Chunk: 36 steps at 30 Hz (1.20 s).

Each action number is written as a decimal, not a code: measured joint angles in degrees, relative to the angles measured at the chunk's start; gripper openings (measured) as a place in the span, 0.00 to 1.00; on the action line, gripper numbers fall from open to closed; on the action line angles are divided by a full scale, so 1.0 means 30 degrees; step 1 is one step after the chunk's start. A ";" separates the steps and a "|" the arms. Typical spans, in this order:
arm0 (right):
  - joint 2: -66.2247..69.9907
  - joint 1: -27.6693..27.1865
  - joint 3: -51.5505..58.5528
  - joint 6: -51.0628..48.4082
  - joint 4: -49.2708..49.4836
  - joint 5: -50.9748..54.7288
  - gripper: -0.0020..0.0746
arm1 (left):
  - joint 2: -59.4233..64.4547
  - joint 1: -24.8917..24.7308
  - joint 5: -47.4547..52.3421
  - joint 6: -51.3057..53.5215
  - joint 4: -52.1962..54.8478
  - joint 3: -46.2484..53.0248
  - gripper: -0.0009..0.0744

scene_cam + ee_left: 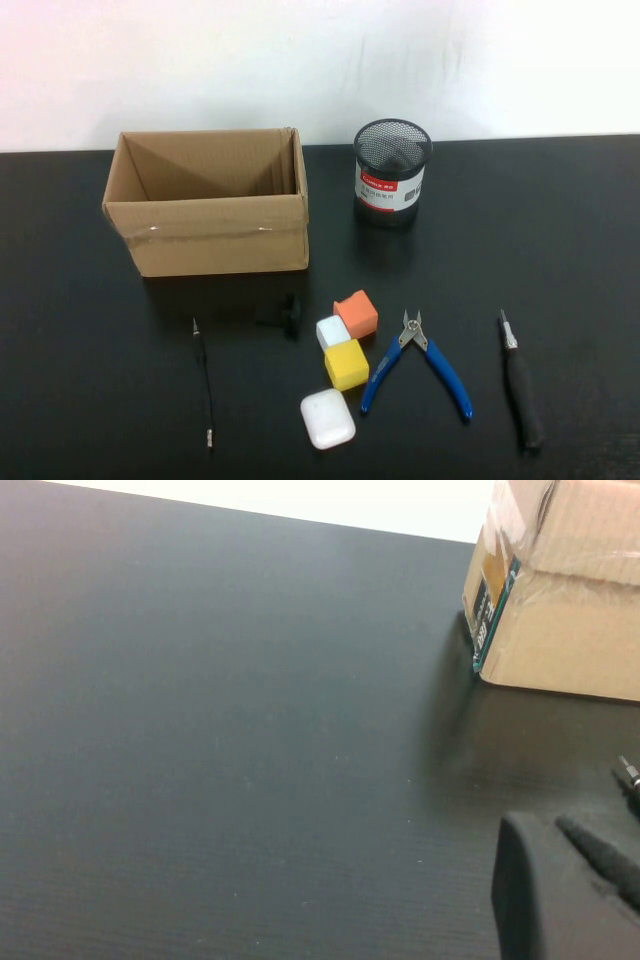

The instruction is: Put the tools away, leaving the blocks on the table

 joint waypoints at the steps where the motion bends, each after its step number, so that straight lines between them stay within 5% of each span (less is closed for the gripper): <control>1: 0.0444 0.0000 -0.0034 -0.0163 -0.0081 0.0141 0.02 | 0.0000 0.0000 0.0000 0.0000 0.0000 0.0000 0.01; 16: 0.7279 0.0073 -0.1115 -0.1578 0.1763 0.6687 0.02 | 0.0000 0.0000 0.0000 0.0000 0.0000 0.0000 0.01; 21: 1.0781 0.1606 -0.2687 -0.2213 0.1518 0.9489 0.03 | 0.0000 0.0000 0.0000 0.0000 0.0034 0.0000 0.01; 29: 1.5837 0.4461 -0.3944 -0.1858 0.1387 0.9538 0.39 | 0.0000 0.0000 0.0000 0.0000 0.0034 0.0000 0.01; 36: 1.9166 0.6180 -0.3972 -0.1787 0.1359 0.7451 0.45 | 0.0000 0.0000 0.0000 0.0000 0.0034 0.0000 0.01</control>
